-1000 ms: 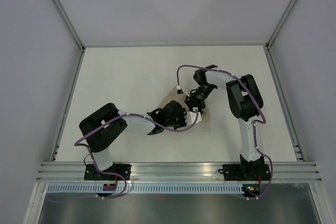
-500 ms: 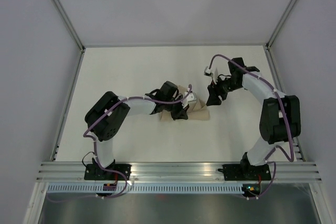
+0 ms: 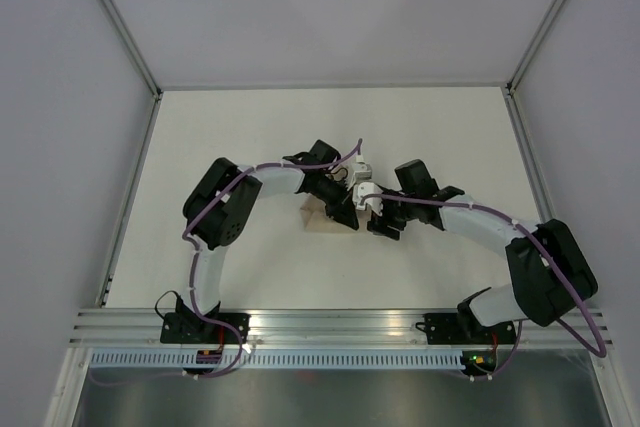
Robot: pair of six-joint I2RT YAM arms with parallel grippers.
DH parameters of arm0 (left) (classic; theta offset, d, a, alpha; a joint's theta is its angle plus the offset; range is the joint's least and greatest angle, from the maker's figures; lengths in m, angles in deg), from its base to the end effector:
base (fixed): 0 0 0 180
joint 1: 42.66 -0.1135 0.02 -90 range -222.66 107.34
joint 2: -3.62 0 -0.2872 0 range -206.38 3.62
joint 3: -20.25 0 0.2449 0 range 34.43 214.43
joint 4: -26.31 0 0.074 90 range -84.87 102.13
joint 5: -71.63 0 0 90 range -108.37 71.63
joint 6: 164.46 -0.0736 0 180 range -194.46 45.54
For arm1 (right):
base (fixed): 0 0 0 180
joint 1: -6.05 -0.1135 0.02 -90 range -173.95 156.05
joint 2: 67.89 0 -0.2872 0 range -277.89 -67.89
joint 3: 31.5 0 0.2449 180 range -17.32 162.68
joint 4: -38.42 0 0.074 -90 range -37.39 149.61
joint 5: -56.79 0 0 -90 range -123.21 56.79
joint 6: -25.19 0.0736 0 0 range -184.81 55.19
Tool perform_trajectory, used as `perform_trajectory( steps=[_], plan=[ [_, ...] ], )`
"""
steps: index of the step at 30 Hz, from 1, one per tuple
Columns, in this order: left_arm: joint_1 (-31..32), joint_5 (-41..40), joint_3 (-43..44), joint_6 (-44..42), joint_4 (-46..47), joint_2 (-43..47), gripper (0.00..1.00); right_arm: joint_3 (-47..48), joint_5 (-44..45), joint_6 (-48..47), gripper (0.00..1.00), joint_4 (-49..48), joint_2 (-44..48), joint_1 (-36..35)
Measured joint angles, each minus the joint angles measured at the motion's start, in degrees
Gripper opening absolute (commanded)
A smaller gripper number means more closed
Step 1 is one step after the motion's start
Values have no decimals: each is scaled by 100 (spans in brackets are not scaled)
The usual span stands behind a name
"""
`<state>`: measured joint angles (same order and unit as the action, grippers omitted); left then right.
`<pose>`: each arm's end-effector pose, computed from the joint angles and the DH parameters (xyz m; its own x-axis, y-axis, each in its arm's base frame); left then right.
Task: Fold the napkin, place the utensils inside, and roll it up
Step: Roll the napkin at the center of the board.
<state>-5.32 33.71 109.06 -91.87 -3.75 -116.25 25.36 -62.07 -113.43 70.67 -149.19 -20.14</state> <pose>0.3070 -0.3072 0.1318 -0.4621 0.5838 -0.6675 0.8530 0.0868 -0.5146 0.2316 0.1535 0.1804 -0.0272 -0.7457 -0.6657 -0.9754 0.1654 -0.1454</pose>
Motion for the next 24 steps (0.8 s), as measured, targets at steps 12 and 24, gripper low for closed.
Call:
perform_trajectory(
  steps=[12,24],
  plan=[
    [-11,348,330,2,-560,-256,7,-179,619,-216,30,-758,-494,-645],
    [15,-184,155,46,-404,46,36,190,579,-216,2,-321,-826,-706]
  ],
)
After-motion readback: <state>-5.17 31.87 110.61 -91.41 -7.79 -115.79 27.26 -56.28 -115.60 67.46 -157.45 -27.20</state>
